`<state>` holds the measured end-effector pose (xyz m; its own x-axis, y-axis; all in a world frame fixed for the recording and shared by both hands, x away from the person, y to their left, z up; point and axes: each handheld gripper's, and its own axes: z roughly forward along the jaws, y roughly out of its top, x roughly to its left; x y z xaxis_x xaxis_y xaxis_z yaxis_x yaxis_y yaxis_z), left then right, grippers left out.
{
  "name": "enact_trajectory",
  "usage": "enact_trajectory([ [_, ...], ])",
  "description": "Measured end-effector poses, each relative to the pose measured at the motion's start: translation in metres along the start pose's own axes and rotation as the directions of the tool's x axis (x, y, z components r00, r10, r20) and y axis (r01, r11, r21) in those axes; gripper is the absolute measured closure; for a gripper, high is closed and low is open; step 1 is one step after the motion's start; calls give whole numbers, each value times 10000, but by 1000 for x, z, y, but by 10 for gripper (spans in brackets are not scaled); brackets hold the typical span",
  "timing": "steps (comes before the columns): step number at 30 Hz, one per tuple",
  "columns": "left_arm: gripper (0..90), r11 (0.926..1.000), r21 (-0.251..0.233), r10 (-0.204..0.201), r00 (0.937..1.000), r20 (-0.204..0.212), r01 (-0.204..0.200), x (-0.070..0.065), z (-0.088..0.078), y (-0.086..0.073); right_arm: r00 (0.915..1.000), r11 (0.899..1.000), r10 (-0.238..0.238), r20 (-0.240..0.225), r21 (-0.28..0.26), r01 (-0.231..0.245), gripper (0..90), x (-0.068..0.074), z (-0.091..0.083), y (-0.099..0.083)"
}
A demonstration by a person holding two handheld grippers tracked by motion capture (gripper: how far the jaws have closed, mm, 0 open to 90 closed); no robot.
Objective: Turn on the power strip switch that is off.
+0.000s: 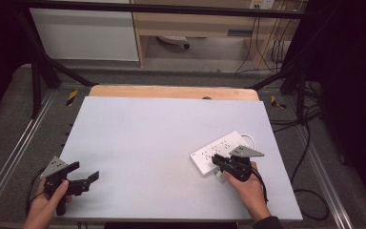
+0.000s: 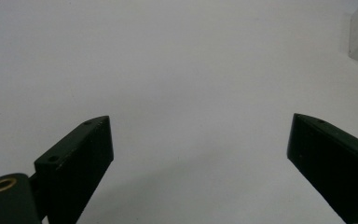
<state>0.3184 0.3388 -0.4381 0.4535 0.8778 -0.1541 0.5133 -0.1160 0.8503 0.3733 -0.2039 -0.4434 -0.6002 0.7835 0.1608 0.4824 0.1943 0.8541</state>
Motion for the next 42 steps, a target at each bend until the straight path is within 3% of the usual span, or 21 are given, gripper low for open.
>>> enact_trajectory([
  [10,69,10000,14,-7,10000,27,7,0,0,0,10000,9999,-32,-48,-165,32,743,2,-1,2],
  [28,69,10000,69,50,10000,9,-50,-1,0,0,9999,9996,44,127,-297,-40,569,4,-3,7],
  [34,69,10000,68,45,10000,0,-45,-1,0,0,9995,9994,188,238,-311,-181,428,3,-4,10],
  [42,69,10000,70,43,10000,1,-43,-1,0,0,9967,9985,416,693,-390,-389,98,2,-6,17],
])
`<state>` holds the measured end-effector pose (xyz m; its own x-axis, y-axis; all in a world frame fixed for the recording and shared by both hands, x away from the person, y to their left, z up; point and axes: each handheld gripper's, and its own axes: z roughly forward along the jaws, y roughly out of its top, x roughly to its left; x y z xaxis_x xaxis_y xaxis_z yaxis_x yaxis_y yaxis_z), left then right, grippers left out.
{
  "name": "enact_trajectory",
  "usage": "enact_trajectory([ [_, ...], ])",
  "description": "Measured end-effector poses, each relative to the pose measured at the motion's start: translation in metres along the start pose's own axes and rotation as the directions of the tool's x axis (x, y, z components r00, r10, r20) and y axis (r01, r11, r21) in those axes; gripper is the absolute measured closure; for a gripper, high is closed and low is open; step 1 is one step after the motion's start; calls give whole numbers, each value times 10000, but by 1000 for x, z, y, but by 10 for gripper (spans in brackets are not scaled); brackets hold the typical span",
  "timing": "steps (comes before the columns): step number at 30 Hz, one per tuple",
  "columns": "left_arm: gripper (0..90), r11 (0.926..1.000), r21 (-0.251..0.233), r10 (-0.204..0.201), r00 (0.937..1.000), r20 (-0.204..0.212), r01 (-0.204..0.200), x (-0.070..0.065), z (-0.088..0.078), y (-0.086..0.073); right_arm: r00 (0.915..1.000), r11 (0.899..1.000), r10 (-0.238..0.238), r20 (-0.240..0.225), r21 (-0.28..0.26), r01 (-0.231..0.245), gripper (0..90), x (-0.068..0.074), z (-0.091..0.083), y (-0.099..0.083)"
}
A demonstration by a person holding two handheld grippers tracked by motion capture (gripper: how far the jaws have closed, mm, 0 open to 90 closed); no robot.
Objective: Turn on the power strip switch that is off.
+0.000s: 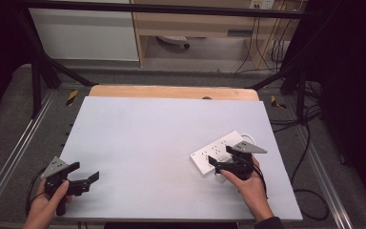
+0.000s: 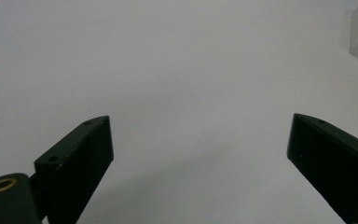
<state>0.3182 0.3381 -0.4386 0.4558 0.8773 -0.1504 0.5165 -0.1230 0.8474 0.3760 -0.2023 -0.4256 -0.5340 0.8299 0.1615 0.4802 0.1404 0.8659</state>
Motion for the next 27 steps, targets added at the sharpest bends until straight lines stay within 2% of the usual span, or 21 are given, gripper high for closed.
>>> enact_trajectory([
  [2,69,10000,-8,-10,10000,9,10,0,0,0,10000,10000,8,9,3,-8,46,1,0,1],
  [8,69,10000,3,-16,10000,-23,16,0,0,0,9991,9991,-359,-232,-227,354,25,4,-5,5],
  [15,68,10000,12,-25,10000,-44,25,0,0,0,9994,9962,-335,63,-801,339,22,6,-12,11],
  [18,69,10000,14,-31,10000,-49,31,0,0,-1,9988,9947,-432,241,-923,453,21,4,-17,13],
  [27,68,10000,14,-30,10000,-50,30,1,0,-1,9975,9934,-291,651,-1093,361,21,-5,-32,15],
])
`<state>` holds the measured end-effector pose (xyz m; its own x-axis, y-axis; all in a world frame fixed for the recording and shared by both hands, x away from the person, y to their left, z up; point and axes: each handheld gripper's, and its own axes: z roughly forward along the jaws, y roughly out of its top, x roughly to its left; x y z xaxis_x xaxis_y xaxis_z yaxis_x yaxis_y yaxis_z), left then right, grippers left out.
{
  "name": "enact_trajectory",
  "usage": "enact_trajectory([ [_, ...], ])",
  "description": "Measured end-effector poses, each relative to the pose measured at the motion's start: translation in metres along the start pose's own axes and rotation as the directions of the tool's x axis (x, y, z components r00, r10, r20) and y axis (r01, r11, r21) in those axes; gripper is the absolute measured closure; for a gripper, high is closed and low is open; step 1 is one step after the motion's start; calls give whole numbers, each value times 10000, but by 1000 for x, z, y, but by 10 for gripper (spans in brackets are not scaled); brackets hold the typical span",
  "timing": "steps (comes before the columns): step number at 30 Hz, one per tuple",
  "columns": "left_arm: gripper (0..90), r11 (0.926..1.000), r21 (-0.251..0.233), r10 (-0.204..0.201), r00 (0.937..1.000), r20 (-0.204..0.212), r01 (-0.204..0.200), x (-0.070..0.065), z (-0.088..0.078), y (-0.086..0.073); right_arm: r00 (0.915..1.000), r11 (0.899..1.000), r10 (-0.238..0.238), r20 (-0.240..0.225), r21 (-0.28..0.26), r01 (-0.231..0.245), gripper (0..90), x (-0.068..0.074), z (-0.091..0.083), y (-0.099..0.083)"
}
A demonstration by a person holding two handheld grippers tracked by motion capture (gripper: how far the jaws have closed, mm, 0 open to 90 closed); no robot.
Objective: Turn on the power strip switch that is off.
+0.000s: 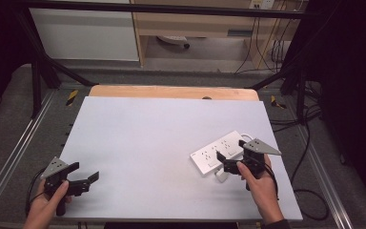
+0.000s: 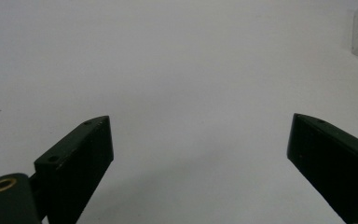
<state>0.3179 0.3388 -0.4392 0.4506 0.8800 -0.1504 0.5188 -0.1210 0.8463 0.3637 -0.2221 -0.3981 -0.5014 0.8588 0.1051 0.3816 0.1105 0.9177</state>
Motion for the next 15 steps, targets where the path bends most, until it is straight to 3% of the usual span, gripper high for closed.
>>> enact_trajectory([
  [15,69,10000,-16,-25,10000,1,25,0,0,0,9988,9999,69,489,-113,-64,19,-19,-24,-3],
])
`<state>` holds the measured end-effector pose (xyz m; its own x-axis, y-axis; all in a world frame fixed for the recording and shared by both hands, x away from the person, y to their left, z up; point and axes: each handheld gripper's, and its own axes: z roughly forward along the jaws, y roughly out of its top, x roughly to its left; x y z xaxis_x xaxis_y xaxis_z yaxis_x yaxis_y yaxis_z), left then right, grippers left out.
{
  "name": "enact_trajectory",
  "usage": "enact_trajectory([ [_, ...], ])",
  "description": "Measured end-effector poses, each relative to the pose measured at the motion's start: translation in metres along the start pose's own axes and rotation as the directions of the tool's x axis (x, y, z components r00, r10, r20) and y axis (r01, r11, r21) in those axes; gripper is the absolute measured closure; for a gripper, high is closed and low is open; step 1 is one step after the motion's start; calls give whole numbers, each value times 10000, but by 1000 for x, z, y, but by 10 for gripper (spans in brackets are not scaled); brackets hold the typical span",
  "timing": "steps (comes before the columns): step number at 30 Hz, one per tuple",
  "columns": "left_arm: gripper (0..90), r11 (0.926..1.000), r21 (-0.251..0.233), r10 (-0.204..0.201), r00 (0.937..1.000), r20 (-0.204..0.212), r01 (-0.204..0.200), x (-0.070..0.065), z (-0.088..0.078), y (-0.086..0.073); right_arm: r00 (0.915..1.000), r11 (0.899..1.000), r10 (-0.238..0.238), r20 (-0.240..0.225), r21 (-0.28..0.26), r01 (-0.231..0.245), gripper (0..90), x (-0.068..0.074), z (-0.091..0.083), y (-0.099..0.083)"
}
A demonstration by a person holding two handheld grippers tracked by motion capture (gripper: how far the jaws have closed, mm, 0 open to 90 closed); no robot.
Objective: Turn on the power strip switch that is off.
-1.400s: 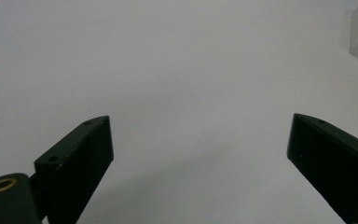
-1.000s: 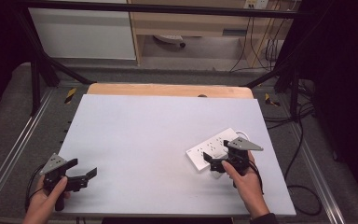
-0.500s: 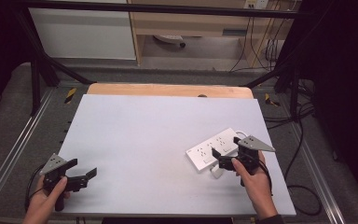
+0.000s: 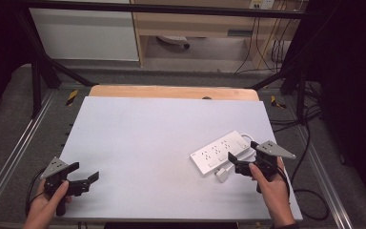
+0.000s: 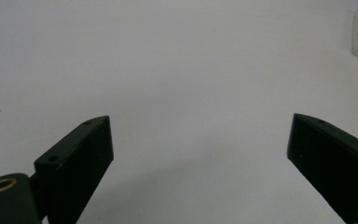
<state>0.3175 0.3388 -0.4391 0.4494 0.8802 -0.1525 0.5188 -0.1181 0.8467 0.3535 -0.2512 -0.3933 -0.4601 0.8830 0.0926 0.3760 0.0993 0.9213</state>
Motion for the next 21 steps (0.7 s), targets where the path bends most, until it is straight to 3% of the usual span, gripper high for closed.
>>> enact_trajectory([
  [12,69,10000,0,21,10000,1,-21,0,0,0,9995,9998,154,282,111,-157,19,-18,-16,-10],
  [21,69,10000,2,34,10000,-17,-34,0,0,0,9972,9980,540,523,303,-556,19,-35,-26,-23],
])
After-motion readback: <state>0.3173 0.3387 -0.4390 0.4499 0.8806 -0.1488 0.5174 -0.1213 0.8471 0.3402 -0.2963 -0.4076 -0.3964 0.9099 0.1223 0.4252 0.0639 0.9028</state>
